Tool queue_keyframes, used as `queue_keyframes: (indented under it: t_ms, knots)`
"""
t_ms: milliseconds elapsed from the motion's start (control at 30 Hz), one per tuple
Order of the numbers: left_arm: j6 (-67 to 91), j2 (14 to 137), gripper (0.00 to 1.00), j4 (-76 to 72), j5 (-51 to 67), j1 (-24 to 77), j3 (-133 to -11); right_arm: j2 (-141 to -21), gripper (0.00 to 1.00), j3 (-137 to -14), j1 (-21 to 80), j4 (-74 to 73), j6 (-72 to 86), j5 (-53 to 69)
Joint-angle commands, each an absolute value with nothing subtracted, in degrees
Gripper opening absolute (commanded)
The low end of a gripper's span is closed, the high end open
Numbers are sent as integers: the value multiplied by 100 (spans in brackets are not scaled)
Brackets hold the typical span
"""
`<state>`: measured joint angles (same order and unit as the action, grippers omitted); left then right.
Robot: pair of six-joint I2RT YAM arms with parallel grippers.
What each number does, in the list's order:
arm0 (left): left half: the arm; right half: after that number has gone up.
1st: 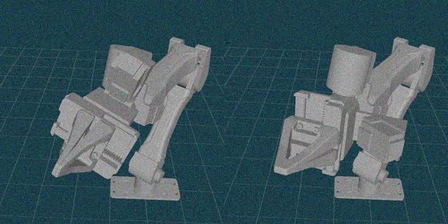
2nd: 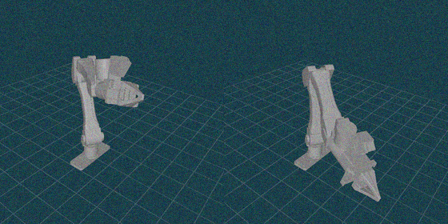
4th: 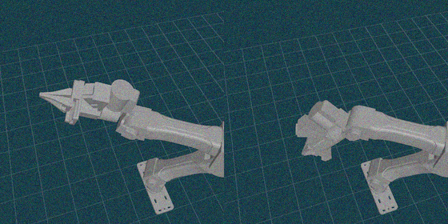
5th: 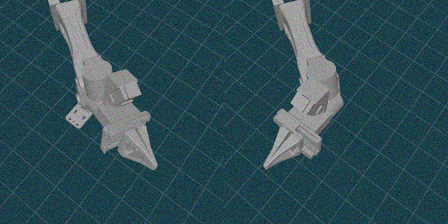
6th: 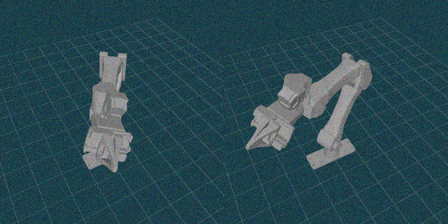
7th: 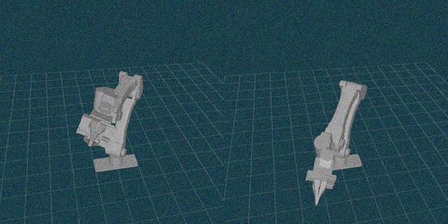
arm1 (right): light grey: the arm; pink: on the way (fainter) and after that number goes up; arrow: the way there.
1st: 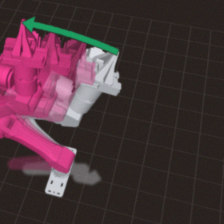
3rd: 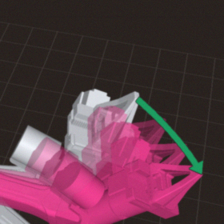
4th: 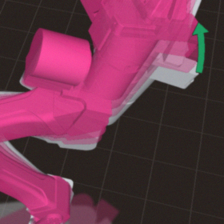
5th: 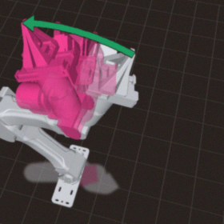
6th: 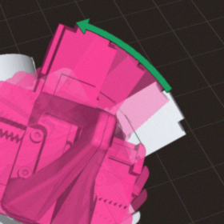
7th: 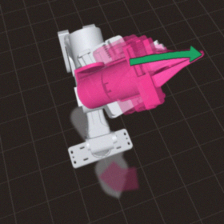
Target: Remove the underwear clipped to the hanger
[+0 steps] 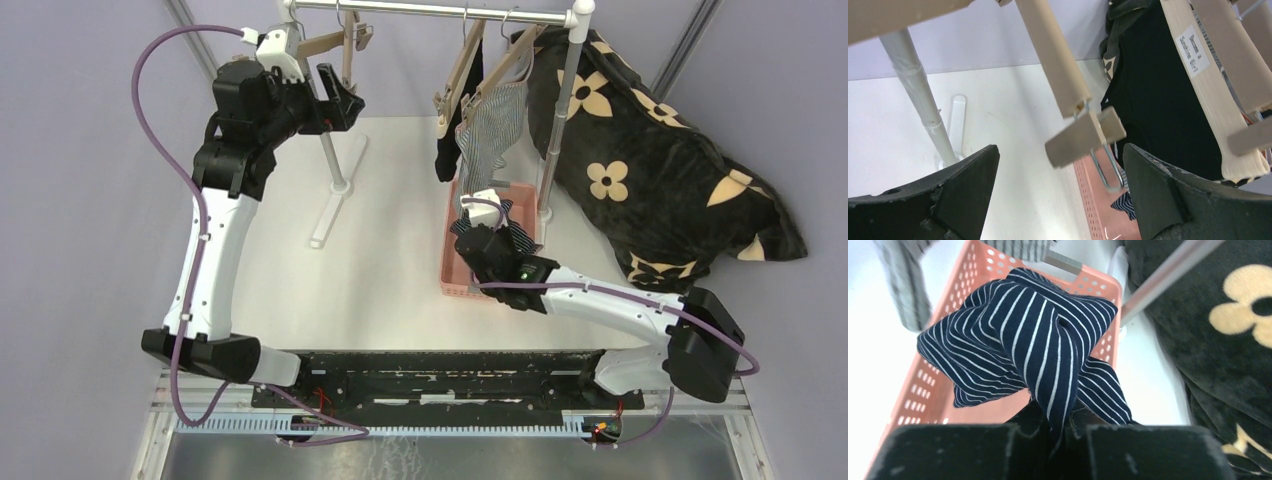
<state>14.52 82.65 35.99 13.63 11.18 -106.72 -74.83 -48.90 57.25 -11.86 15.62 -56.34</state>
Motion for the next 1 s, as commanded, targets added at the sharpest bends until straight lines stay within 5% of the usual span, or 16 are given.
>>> queue_keyframes:
  t_ms: [0, 100, 167, 267, 400, 767, 967]
  knots:
    - [1439, 7664, 99, 3066, 1309, 1175, -10152, -7937, 18, -5470, 5556, -1097, 1419, -5003]
    - [1439, 7317, 99, 3005, 1287, 1199, -9854, -8332, 34, -5588, 5440, -1091, 1458, -4538]
    - [1433, 7078, 99, 2980, 1290, 1241, -9702, -8509, 34, -5656, 5363, -1134, 1560, -4464]
    - [1425, 6793, 99, 2980, 1345, 1296, -9602, -8606, 54, -5684, 5286, -1208, 1686, -4511]
    - [1447, 6550, 99, 3029, 1575, 1318, -9702, -8438, 64, -5605, 5258, -1256, 1767, -4785]
    - [1657, 6738, 99, 3038, 2534, 1496, -10232, -7453, 56, -5331, 5150, -1733, 2052, -4915]
    - [1279, 7399, 99, 3330, 1904, 2378, -11102, -6442, 52, -4949, 5150, -1788, 2012, -4798]
